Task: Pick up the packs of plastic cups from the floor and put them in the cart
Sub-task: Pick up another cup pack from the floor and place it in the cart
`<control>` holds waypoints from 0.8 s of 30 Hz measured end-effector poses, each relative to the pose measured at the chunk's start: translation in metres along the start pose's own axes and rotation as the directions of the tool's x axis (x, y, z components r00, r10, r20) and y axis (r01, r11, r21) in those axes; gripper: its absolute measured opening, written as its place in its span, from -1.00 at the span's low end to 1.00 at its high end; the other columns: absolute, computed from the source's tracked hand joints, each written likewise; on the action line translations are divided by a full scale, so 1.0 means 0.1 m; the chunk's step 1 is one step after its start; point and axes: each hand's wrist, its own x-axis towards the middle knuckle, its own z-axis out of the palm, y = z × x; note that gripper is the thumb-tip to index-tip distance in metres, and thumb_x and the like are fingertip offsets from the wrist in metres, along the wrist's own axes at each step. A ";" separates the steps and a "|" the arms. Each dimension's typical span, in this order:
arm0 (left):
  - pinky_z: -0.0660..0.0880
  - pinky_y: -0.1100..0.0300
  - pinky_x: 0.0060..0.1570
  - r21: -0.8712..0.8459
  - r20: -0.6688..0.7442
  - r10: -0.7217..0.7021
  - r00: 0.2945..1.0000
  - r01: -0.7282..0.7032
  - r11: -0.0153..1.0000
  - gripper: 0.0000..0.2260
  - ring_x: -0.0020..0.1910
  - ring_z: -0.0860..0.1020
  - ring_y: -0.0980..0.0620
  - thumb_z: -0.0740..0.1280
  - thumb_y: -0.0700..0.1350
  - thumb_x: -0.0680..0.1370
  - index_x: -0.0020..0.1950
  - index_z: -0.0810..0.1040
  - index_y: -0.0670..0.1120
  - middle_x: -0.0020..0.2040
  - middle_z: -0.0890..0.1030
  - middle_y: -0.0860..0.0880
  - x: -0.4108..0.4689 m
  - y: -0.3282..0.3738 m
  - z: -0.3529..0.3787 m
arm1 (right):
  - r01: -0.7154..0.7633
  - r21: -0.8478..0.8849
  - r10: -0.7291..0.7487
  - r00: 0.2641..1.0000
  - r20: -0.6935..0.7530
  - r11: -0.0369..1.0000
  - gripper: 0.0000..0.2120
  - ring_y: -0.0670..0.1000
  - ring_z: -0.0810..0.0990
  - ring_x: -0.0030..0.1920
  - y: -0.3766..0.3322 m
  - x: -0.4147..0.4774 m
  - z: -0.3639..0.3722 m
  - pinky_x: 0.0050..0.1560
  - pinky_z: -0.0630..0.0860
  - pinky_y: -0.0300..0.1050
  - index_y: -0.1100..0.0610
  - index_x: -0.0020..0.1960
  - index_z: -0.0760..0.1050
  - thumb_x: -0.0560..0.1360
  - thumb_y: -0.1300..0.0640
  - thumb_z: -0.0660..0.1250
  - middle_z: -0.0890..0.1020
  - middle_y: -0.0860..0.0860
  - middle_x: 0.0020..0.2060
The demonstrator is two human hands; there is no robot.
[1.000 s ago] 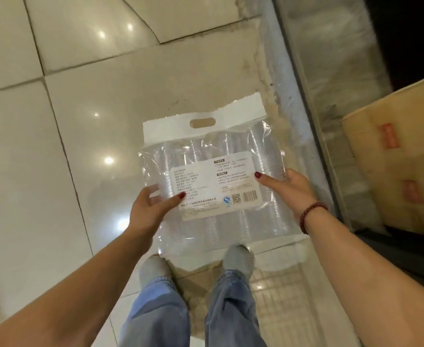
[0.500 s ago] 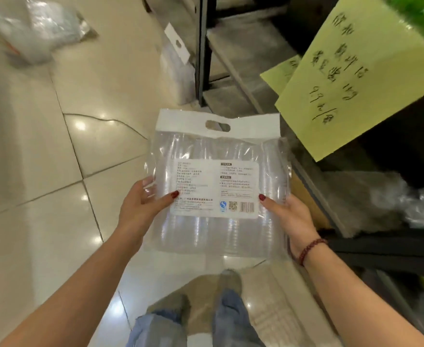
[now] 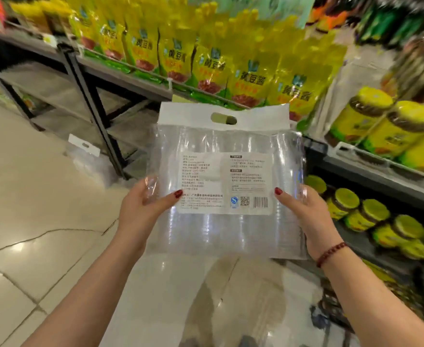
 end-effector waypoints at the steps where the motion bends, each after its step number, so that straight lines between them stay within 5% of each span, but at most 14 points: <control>1: 0.49 0.14 0.19 -0.004 0.037 0.018 0.999 -0.017 1.000 -0.40 0.18 0.61 0.10 0.62 -0.03 0.29 0.29 0.54 0.00 0.20 0.64 0.07 -0.01 0.11 0.16 | 0.020 0.016 -0.020 0.999 -0.028 1.000 -0.39 0.16 0.68 0.07 -0.07 -0.06 -0.19 0.11 0.60 0.19 0.18 0.18 0.54 0.26 -0.10 0.59 0.69 0.13 0.07; 4: 0.49 0.27 0.05 0.008 0.141 0.100 0.985 -0.102 0.995 -0.61 0.03 0.63 0.26 0.55 -0.14 0.37 0.16 0.58 -0.04 0.00 0.69 0.21 -0.07 0.40 0.72 | 0.069 0.077 -0.059 0.991 -0.119 0.995 -0.50 0.07 0.71 0.03 -0.23 -0.27 -0.74 -0.03 0.66 0.00 0.13 0.20 0.55 0.33 0.00 0.55 0.71 0.06 0.04; 6: 0.49 0.24 0.00 0.028 0.206 0.146 0.968 -0.155 0.988 -0.63 0.03 0.64 0.10 0.57 -0.12 0.36 0.11 0.59 -0.06 0.01 0.70 0.07 -0.14 0.54 1.14 | 0.105 0.099 -0.083 0.975 -0.205 0.990 -0.44 0.09 0.70 0.05 -0.29 -0.41 -1.15 -0.01 0.66 0.03 0.16 0.21 0.53 0.29 -0.04 0.56 0.70 0.09 0.06; 8: 0.50 0.17 0.12 0.031 0.282 0.160 0.946 -0.176 0.984 -0.49 0.12 0.63 0.00 0.59 -0.06 0.33 0.23 0.56 -0.09 0.12 0.67 -0.05 -0.22 0.67 1.59 | 0.115 0.113 -0.077 0.952 -0.297 0.987 -0.36 0.13 0.69 0.06 -0.30 -0.56 -1.58 0.01 0.66 0.09 0.20 0.23 0.51 0.26 -0.08 0.57 0.68 0.14 0.08; 13: 0.52 -0.09 0.21 -0.002 0.471 0.178 0.864 -0.201 0.980 -0.16 0.15 0.63 -0.01 0.62 0.23 0.10 0.34 0.52 0.03 0.19 0.65 -0.01 -0.60 0.84 2.86 | 0.160 0.131 -0.070 0.853 -0.517 0.978 -0.46 0.07 0.71 0.01 -0.23 -1.10 -2.69 0.01 0.64 0.07 0.16 0.19 0.50 0.29 -0.03 0.52 0.71 0.08 0.03; 17: 0.57 -0.06 0.13 -0.028 0.656 0.139 0.742 -0.160 0.987 -0.28 0.09 0.66 -0.04 0.61 0.04 0.21 0.34 0.51 -0.04 0.13 0.68 -0.05 -1.00 0.78 3.82 | 0.155 0.103 -0.047 0.744 -0.667 0.982 -0.55 -0.02 0.69 0.02 -0.05 -1.58 -3.46 0.01 0.61 -0.11 0.10 0.18 0.52 0.36 -0.02 0.50 0.70 0.00 0.04; 24: 0.58 -0.12 0.10 0.050 0.858 0.042 0.513 -0.165 0.985 -0.22 0.06 0.67 -0.01 0.65 0.13 0.12 0.29 0.53 0.01 0.09 0.70 0.01 -1.57 0.56 5.12 | 0.141 0.237 0.138 0.501 -0.855 0.961 -0.36 0.09 0.73 -0.07 0.49 -2.29 -4.17 -0.19 0.67 0.04 0.10 0.27 0.46 0.26 -0.08 0.49 0.70 0.06 0.04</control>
